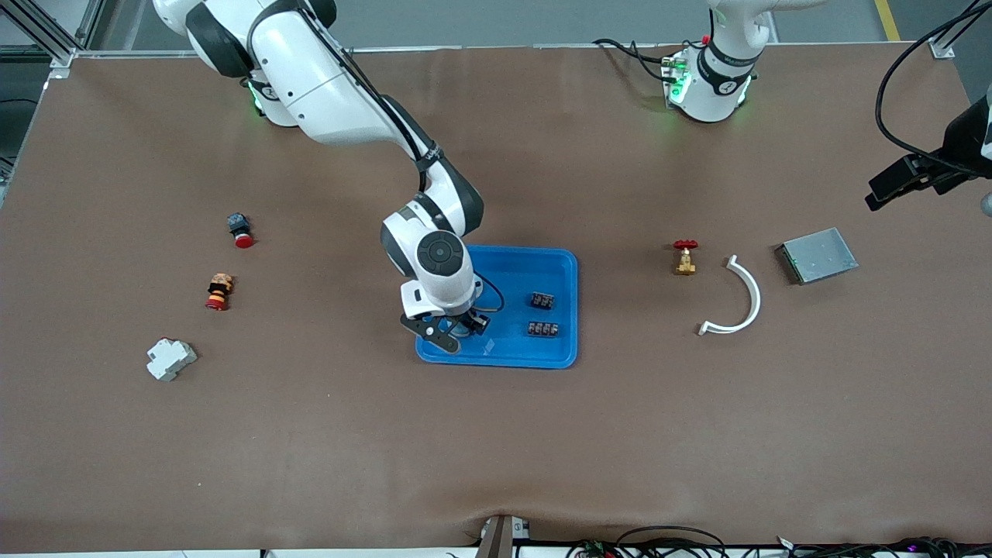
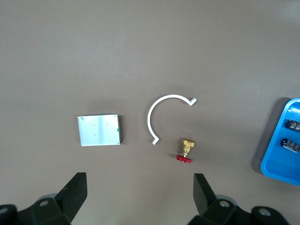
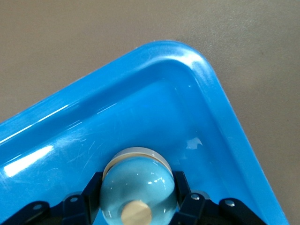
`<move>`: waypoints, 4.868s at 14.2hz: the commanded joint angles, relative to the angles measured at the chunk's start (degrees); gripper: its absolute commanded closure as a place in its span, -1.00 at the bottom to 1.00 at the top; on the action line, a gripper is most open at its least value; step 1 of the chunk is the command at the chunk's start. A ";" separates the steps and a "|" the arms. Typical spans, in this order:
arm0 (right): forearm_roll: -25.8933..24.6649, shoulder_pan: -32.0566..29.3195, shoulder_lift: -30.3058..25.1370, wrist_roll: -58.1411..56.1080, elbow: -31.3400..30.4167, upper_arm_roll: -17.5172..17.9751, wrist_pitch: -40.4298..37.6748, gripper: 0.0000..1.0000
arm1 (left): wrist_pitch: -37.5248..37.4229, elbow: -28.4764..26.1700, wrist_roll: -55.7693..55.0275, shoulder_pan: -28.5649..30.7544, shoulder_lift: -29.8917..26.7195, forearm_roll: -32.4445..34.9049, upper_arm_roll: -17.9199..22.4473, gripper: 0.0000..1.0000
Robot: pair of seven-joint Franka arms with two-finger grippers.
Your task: Place electrolytic capacitor and blue bell in tray
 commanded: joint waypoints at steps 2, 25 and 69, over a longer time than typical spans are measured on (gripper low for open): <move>-1.57 0.46 1.60 1.59 1.77 -0.66 0.48 1.00 | 0.92 -1.01 1.38 0.35 -1.01 -0.42 -0.06 -1.00; -2.28 -4.98 -2.96 -15.35 10.47 -0.04 -19.99 -1.00 | 2.33 -1.01 1.64 0.78 -1.19 -0.50 -0.24 -1.00; 4.03 -38.30 -50.70 -68.11 -14.15 -2.67 -38.70 -1.00 | -4.00 2.33 6.57 0.26 -0.22 -1.47 -2.79 -1.00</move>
